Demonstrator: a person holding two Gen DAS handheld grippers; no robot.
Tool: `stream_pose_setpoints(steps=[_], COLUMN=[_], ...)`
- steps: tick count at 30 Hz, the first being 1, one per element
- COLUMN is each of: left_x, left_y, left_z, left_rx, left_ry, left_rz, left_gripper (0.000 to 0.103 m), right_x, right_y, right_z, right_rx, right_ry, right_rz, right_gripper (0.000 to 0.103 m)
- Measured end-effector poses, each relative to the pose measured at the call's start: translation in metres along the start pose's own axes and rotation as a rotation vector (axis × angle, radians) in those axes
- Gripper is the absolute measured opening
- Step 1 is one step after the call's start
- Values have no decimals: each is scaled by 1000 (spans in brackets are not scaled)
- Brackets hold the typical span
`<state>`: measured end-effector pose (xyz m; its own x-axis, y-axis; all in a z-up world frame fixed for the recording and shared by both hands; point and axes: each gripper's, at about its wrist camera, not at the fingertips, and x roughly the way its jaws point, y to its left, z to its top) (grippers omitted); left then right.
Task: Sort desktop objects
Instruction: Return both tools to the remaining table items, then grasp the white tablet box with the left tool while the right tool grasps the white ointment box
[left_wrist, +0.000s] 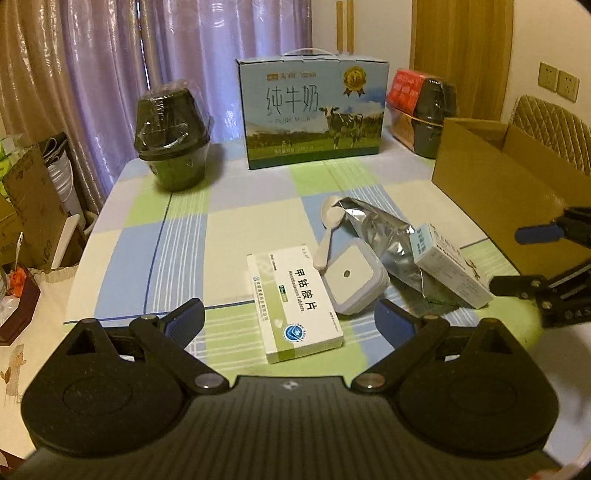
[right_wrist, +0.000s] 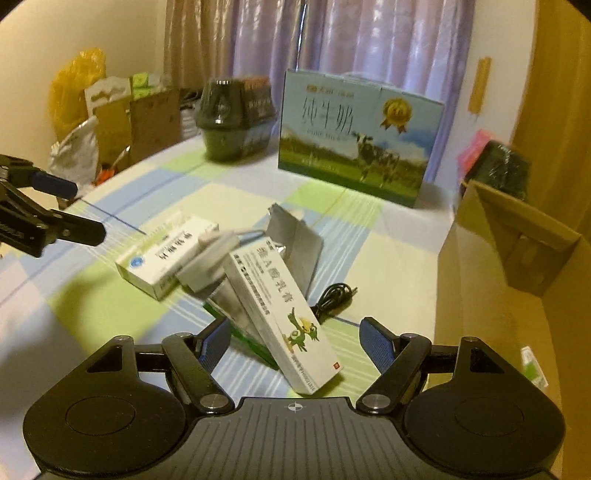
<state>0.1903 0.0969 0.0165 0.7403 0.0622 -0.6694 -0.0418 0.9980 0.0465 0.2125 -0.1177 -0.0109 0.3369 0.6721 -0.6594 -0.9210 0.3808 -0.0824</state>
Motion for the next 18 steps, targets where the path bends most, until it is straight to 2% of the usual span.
stream_pose_setpoints(steps=[5,8,17,18], left_x=[9,15,47,50], left_y=[-8,-9,2,1], left_z=[1,2,-2,-3], left_rx=[35,53,22,24], left_ry=[3,0,41,45], left_rz=[-25,-41,-17,-18], left_gripper=[96,96,96,96], right_x=[18,28,47,48], right_y=[-3,-5,-11,-11], right_z=[1,-1,4,4], right_rx=[-25,-33,-40,-44], right_ry=[14,25,35,40], right_rz=[38,63,86,86], right_gripper=[73,68,62,58])
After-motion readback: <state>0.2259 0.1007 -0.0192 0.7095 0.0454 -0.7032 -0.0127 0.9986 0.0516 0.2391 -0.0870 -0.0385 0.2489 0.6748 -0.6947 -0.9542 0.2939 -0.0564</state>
